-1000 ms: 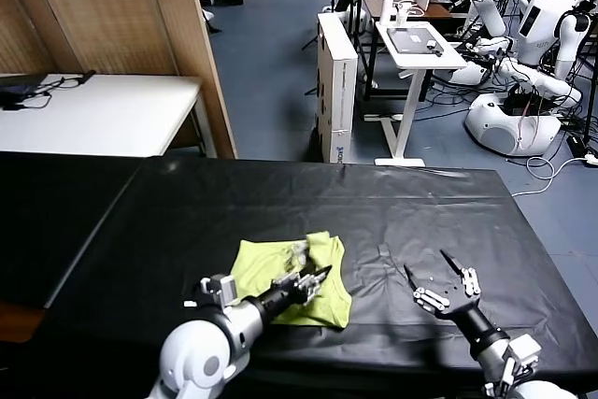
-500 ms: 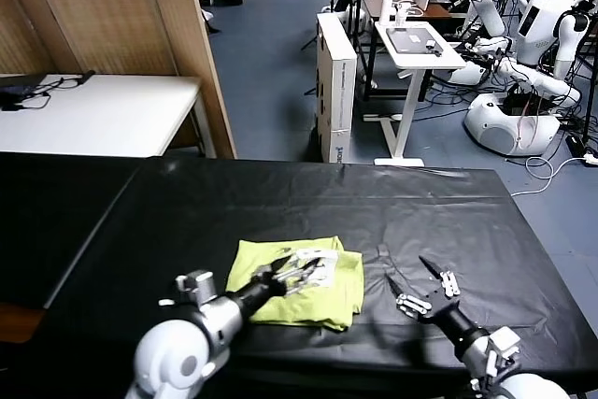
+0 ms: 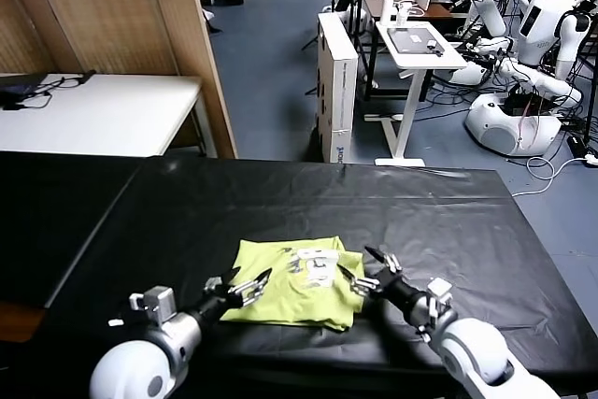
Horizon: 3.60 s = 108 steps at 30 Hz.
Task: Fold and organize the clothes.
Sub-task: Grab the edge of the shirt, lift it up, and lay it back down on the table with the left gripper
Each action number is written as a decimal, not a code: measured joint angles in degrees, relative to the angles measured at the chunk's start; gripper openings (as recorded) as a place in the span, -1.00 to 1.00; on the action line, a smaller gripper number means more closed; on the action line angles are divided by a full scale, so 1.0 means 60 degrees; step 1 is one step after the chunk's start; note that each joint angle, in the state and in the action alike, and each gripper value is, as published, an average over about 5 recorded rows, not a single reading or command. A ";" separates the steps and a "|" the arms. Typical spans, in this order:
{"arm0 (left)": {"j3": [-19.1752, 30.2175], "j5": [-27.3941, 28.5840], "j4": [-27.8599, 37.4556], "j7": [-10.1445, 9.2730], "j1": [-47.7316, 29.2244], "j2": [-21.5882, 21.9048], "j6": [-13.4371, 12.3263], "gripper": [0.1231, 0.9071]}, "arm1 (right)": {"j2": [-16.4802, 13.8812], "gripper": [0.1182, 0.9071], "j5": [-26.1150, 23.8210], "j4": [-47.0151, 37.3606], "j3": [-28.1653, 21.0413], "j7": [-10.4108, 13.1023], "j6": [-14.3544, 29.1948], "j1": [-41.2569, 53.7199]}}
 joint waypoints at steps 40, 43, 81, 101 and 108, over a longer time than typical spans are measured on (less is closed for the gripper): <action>-0.0452 0.0432 0.0363 0.0099 0.0271 -0.0378 -0.1034 1.00 | 0.0442 0.57 0.0523 -0.0009 0.0502 0.0715 0.0896 0.0196; -0.0423 0.0870 0.0506 0.0262 0.0334 -0.0616 -0.1655 1.00 | 0.0445 0.90 0.0621 0.0568 0.1116 0.0738 0.0932 -0.0297; 0.0039 0.1595 0.2476 0.0891 0.0402 -0.2521 -0.4593 0.42 | 0.0524 1.00 0.0603 0.2392 0.2588 0.0770 0.0897 -0.1678; -0.0967 0.0898 0.1634 0.0853 0.0498 -0.1256 -0.3497 -0.85 | 0.0670 1.00 0.0144 0.2146 0.2658 0.0811 0.1028 -0.1801; -0.3021 -0.0031 0.1310 0.0835 0.0762 0.0499 -0.3501 -0.85 | 0.0819 1.00 -0.0020 0.2037 0.2585 0.0811 0.1072 -0.1909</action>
